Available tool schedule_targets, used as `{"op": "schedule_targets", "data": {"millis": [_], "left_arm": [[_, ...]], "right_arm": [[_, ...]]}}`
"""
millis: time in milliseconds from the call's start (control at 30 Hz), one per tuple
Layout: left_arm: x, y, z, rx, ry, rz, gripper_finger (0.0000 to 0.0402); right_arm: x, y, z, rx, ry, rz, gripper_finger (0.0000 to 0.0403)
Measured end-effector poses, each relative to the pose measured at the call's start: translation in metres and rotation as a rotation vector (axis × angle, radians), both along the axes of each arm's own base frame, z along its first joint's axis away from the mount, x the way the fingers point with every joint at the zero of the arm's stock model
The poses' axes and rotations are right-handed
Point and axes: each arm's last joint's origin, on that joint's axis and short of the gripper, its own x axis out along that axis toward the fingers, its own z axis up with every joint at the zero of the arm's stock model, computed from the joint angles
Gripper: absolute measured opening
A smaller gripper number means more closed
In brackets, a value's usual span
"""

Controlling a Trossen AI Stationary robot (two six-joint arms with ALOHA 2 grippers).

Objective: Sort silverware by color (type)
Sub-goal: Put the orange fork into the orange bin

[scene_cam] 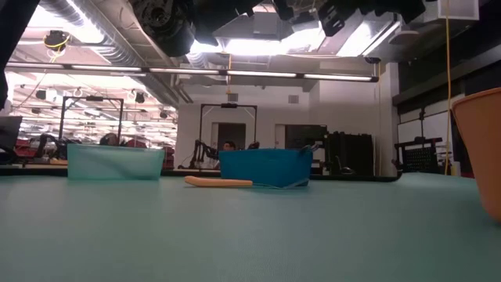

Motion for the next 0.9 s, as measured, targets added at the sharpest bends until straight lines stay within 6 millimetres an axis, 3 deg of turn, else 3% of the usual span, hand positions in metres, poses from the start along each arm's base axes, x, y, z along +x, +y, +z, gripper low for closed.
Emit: {"op": "schedule_targets", "data": {"millis": [467, 900], "left_arm": [[0.0, 0.0, 0.0, 0.004, 0.0, 0.004, 0.0064], [0.0, -0.001, -0.001, 0.01, 0.005, -0.004, 0.0064]], "right_arm": [[-0.001, 0.002, 0.001, 0.016, -0.005, 0.051, 0.0104], [0.019, 0.029, -0.005, -0.001, -0.036, 0.108, 0.0104]]}}
